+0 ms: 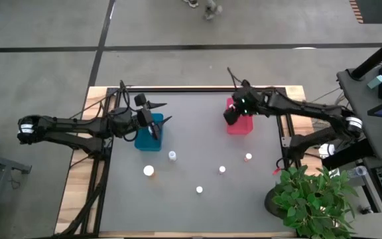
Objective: Pick and place medicine bottles into bin by pill shape (circle, oval)
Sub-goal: Put the orange capsule bottle into the blue bin
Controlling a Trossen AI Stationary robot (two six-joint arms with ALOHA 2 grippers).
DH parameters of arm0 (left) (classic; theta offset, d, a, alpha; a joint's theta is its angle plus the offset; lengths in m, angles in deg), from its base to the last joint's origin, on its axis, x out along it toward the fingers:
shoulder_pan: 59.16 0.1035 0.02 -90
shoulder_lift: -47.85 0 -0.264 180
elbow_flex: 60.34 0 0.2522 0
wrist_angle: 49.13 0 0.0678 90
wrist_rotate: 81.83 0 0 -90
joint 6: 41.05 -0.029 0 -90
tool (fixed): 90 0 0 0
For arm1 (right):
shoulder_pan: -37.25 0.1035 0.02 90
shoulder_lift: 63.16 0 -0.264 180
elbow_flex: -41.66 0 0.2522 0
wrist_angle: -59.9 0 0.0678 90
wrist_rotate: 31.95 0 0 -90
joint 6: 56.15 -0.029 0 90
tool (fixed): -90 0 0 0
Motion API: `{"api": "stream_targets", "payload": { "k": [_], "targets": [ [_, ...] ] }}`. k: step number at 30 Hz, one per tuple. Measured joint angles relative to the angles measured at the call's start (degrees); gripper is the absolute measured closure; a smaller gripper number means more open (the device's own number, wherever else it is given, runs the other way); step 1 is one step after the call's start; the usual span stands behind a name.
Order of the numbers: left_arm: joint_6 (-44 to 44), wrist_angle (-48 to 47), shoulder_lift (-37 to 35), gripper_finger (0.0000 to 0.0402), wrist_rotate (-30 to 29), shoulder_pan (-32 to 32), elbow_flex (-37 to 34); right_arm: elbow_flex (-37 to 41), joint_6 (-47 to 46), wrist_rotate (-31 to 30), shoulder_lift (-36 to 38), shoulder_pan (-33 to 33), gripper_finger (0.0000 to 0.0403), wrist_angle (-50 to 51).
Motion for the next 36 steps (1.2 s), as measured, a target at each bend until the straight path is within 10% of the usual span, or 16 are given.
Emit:
{"api": "stream_targets", "payload": {
  "k": [19,36],
  "targets": [
    [10.44,3.37,2.98,0.0164,0.24,-0.04,0.07,25.51,20.04,0.22,14.17,19.03,0.0202,-42.45],
    [29.45,2.53,9.73,0.0164,10.00,-3.11,3.59,32.60,28.57,0.69,18.70,20.64,0.0202,-51.92]
  ]
}}
